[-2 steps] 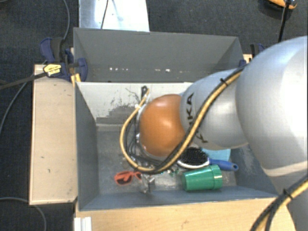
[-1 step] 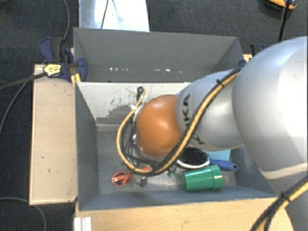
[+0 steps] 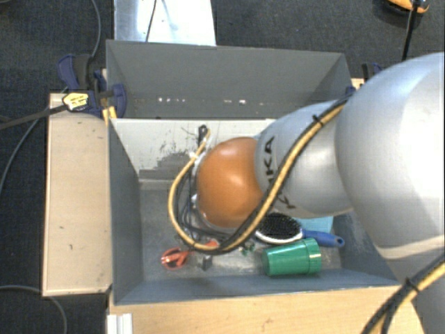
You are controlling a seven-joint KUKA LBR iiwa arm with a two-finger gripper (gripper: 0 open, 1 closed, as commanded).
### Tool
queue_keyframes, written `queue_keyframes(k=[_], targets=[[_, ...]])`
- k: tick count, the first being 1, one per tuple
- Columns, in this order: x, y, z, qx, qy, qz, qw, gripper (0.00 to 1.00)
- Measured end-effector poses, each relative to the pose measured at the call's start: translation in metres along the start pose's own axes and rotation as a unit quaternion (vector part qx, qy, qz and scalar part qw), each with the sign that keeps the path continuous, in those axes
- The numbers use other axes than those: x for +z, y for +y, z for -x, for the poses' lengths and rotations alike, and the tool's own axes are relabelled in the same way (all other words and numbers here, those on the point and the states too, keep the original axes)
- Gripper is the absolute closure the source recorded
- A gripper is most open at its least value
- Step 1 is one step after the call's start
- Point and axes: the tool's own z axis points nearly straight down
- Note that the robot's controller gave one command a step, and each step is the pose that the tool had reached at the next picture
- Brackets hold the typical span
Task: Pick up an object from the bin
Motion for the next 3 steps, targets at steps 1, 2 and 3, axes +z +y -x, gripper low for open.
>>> queue_keyframes(k=[1,2,3], targets=[[-0.035,0.003,-0.004,-0.006,0.0042,0.001,1.0000,1.00],[-0.063,-0.008,-0.001,-0.015,-0.0046,-0.002,0.9999,1.00],[-0.093,0.007,-0.002,-0.026,0.0054,0.002,0.9996,1.00]])
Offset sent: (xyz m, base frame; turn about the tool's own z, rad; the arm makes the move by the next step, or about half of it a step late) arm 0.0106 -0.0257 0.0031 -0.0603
